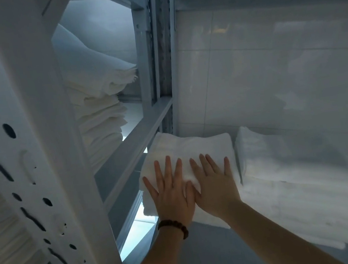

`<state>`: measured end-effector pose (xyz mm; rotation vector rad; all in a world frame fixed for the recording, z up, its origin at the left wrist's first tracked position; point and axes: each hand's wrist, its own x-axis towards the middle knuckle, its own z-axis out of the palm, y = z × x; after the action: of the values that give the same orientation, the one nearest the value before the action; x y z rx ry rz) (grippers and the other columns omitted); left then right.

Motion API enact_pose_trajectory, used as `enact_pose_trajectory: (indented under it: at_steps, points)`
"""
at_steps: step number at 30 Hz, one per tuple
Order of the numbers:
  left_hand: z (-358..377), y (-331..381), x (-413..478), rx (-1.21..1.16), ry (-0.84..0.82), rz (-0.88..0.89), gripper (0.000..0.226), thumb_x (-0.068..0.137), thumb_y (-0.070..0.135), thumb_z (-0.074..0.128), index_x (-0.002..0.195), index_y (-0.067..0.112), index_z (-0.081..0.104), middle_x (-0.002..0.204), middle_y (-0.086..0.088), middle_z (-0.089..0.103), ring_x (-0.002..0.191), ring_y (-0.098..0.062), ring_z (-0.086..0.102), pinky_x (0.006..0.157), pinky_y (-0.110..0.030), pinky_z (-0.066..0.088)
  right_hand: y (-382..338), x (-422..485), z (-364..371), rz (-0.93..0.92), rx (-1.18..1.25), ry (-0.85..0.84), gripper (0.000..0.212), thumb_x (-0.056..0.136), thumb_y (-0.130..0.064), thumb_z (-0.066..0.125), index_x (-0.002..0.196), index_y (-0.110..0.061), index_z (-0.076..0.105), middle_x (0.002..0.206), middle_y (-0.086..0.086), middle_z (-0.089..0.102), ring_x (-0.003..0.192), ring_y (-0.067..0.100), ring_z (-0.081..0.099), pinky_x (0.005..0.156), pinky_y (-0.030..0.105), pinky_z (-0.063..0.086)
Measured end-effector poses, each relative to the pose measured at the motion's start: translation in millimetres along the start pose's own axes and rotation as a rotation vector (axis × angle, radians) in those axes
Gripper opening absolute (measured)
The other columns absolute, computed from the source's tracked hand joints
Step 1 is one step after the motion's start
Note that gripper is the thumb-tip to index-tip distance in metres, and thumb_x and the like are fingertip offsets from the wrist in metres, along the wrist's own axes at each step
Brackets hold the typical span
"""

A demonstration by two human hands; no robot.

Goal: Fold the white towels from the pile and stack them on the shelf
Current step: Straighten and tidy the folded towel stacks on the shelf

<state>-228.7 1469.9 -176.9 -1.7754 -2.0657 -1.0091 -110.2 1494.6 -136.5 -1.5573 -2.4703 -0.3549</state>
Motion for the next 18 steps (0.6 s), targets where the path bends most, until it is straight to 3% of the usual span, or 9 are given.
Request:
enact_pose_trajectory:
  at_steps: [2,4,8,10,12,13,15,18]
  points:
    - [3.2,-7.8,10.8,0.033,-0.057,-0.067,0.067,0.095,0.047,-0.005,0.147,0.021,0.029,0.156,-0.006,0.017,0.144,-0.031,0.006,0.112,-0.063,0.0,2.7,-4.6,2.6,0.004,-0.043,0.04,0.075,0.089,-0.062,-0.004,0.15,-0.02,0.0,0.159,0.008,0.009,0.147,0.024,0.002,0.114,0.056,-0.012]
    - [8.6,-14.0,21.3,0.061,-0.066,-0.142,0.079,0.089,0.052,-0.016,0.147,0.021,0.027,0.157,-0.007,0.012,0.145,-0.031,0.001,0.112,-0.061,-0.005,5.3,-7.1,5.9,-0.007,-0.095,0.042,0.074,0.092,-0.062,0.002,0.15,-0.016,0.001,0.158,0.011,0.014,0.147,0.026,0.007,0.113,0.06,-0.011]
    - [17.9,-17.5,26.0,-0.089,0.136,-0.274,0.068,0.093,0.053,0.008,0.138,0.012,0.04,0.149,-0.016,0.031,0.14,-0.037,0.021,0.113,-0.058,0.003,5.4,-8.0,3.1,-0.128,-0.149,0.159,0.063,0.098,-0.049,0.02,0.147,-0.01,0.023,0.152,0.013,0.031,0.143,0.026,0.024,0.113,0.065,0.006]
    - [23.2,-26.1,25.2,-0.278,0.24,-0.426,0.067,0.091,0.055,0.02,0.136,0.01,0.039,0.145,-0.018,0.036,0.134,-0.038,0.033,0.111,-0.057,0.022,10.2,-9.5,7.8,-0.225,-0.239,0.151,0.061,0.099,-0.046,0.019,0.149,-0.011,0.015,0.155,0.011,0.025,0.144,0.025,0.018,0.113,0.063,0.001]
    - [25.4,-32.6,27.0,-0.504,0.318,-0.59,0.068,0.089,0.061,0.023,0.134,0.012,0.037,0.137,-0.014,0.043,0.117,-0.033,0.05,0.09,-0.047,0.046,14.8,-8.1,11.2,-0.244,-0.276,0.156,0.064,0.099,-0.048,0.018,0.149,-0.01,0.005,0.157,0.011,0.014,0.146,0.026,0.006,0.112,0.062,-0.005]
    - [25.7,-34.2,27.7,-0.565,0.332,-0.65,0.069,0.087,0.065,0.022,0.129,0.014,0.04,0.128,-0.011,0.049,0.104,-0.031,0.057,0.078,-0.039,0.049,14.0,-6.7,11.4,-0.262,-0.288,0.163,0.065,0.098,-0.048,0.019,0.149,-0.01,0.004,0.158,0.011,0.01,0.146,0.026,0.002,0.112,0.064,-0.004]
    - [27.9,-34.9,27.6,-0.537,0.343,-0.67,0.068,0.084,0.071,0.015,0.11,0.016,0.046,0.101,-0.004,0.058,0.079,-0.025,0.06,0.062,-0.03,0.044,8.2,-5.3,12.3,-0.356,-0.316,0.153,0.066,0.097,-0.048,0.024,0.15,-0.011,0.007,0.158,0.009,0.008,0.146,0.024,0.002,0.113,0.062,0.003]
    - [26.9,-37.5,29.1,-0.462,0.372,-0.673,0.063,0.085,0.073,0.01,0.083,0.019,0.045,0.075,0.004,0.052,0.06,-0.015,0.052,0.05,-0.021,0.03,4.6,-0.8,20.7,-0.457,-0.362,0.151,0.064,0.097,-0.049,0.028,0.15,-0.016,0.013,0.158,0.006,0.01,0.146,0.023,0.005,0.114,0.055,0.004]
